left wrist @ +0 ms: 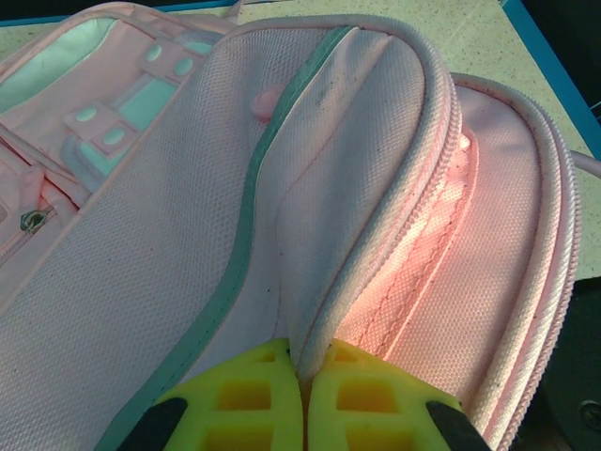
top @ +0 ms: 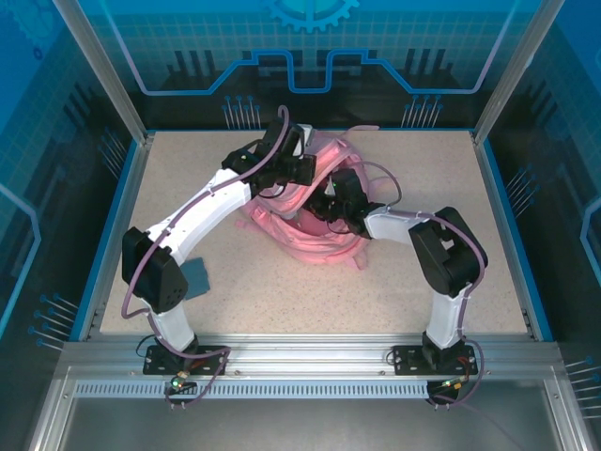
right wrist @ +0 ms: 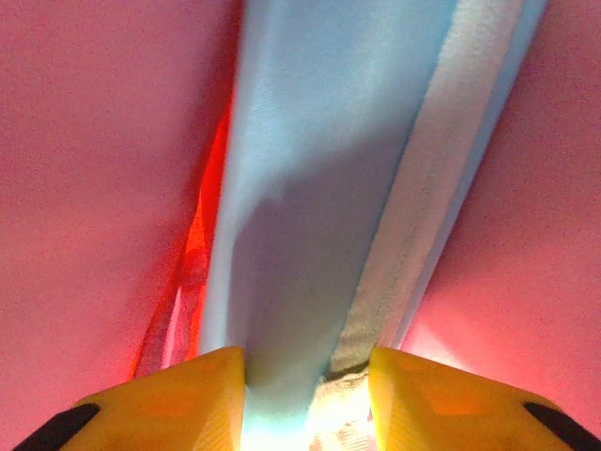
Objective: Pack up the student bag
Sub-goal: Place the pencil pouch in the student bag, then close the student bag at the top-center of the table, then rotate the student bag at the top-center of the table.
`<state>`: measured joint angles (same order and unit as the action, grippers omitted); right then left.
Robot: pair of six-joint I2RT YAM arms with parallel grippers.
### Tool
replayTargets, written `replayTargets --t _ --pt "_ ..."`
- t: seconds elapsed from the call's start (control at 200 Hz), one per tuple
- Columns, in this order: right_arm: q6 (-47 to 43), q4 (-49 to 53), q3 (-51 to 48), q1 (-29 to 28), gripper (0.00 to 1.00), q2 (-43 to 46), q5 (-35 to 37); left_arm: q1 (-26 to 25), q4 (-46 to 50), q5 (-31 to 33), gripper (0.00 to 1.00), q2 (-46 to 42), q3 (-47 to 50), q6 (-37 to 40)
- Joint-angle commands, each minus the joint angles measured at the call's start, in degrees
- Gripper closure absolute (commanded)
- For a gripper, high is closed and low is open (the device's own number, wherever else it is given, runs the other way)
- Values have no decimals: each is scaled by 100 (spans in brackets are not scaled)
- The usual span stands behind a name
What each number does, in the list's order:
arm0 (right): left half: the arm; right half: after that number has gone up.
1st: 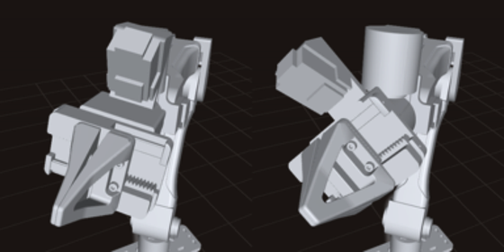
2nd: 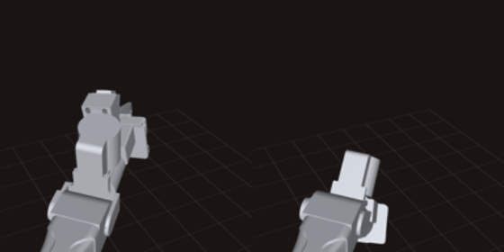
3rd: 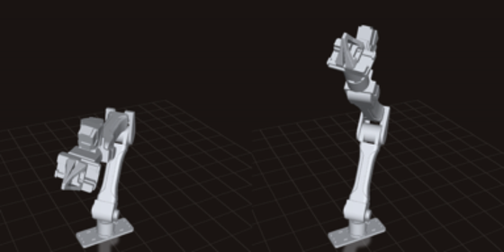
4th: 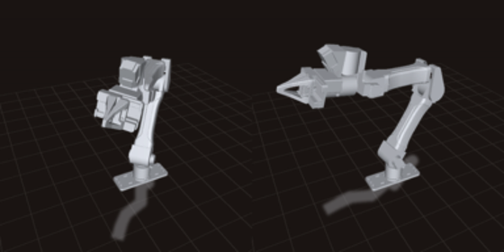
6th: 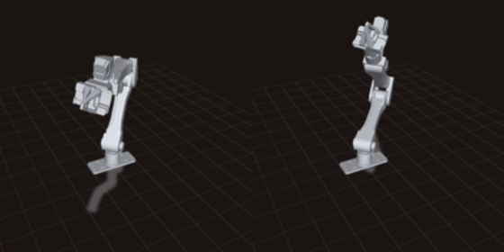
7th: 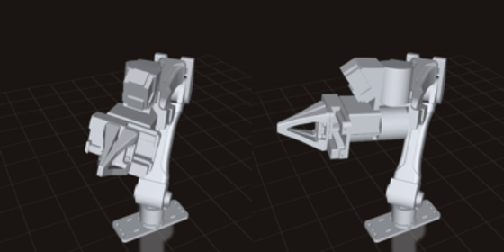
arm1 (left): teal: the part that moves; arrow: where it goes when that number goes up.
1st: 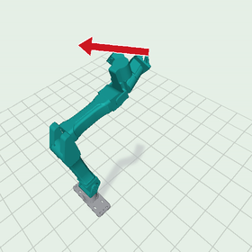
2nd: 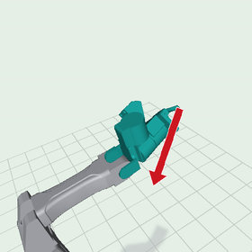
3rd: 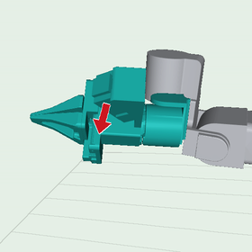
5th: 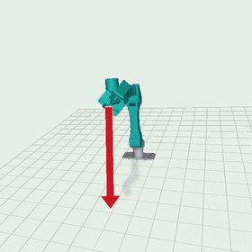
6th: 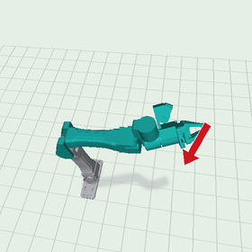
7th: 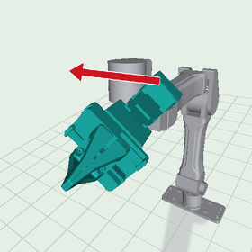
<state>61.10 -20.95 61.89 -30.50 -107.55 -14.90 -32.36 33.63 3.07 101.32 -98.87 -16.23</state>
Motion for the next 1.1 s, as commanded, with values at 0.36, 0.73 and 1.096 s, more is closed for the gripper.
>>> replayTargets --t 0.36,0.73,1.096 --pt "-693 2421 -2064 241 31 3412 1401 81 -1060 -1277 99 134 232 -322" --pt "-1637 4513 -1901 627 19 4907 1772 145 -1450 -1571 29 -136 1150 -640" --pt "-1752 4186 -1181 -199 15 3684 1288 1272 -2240 -1657 18 -1750 3932 -1364"
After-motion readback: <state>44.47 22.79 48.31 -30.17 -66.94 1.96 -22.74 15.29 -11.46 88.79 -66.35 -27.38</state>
